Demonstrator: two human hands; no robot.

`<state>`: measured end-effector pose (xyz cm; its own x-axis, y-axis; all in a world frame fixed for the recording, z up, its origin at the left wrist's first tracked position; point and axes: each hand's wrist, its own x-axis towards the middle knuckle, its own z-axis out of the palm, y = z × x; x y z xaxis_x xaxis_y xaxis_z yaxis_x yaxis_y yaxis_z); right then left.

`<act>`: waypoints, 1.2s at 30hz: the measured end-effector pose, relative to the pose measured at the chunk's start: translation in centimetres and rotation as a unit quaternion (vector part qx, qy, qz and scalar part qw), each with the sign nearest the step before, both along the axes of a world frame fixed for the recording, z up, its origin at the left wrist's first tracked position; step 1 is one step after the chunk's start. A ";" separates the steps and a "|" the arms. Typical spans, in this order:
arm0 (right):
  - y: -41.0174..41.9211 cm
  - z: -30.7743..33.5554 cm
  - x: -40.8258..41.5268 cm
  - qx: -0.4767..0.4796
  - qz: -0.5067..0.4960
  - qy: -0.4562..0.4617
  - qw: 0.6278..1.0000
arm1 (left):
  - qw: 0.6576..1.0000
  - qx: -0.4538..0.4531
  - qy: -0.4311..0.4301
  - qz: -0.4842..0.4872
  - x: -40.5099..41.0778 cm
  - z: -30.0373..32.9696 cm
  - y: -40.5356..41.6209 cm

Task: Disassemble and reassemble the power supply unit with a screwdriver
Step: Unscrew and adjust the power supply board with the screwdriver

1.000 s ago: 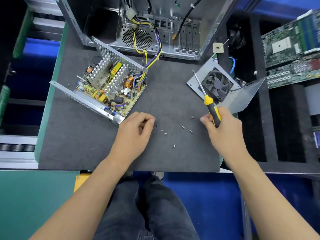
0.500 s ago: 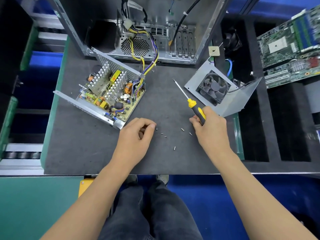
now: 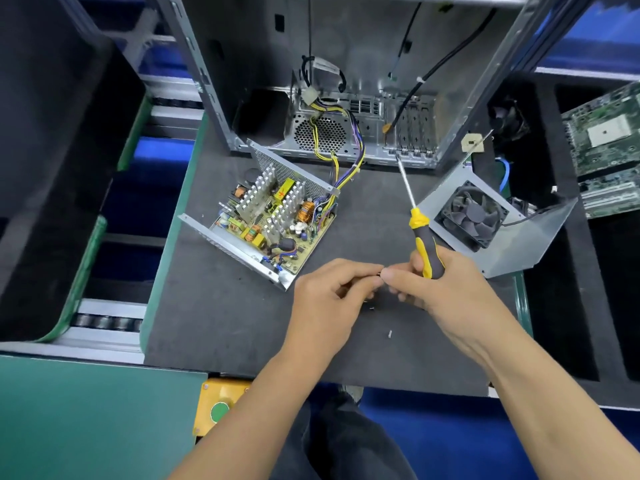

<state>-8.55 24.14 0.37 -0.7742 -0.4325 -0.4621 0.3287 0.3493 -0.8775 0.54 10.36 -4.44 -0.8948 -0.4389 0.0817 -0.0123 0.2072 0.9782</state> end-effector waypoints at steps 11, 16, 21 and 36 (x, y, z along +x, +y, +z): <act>1.4 1.5 -1.4 0.155 0.073 0.189 0.967 | 0.880 0.467 -0.048 0.074 -1.2 1.4 0.1; 3.7 1.8 -1.7 0.123 0.078 0.268 0.952 | 0.800 0.590 -0.013 0.111 -2.2 1.3 -0.3; 4.3 2.1 -2.0 0.103 0.093 0.276 0.951 | 0.811 0.575 -0.004 0.104 -2.8 1.1 -0.6; 4.1 1.6 -2.7 0.107 0.067 0.263 0.956 | 0.856 0.510 -0.016 0.082 -3.0 0.9 -1.3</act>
<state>-11.26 28.20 2.01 -0.8687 -0.4826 -0.1120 -0.1994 0.5475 -0.8127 -2.45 9.09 -3.58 -0.8092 -0.3873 -0.4417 0.0105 -0.7613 0.6483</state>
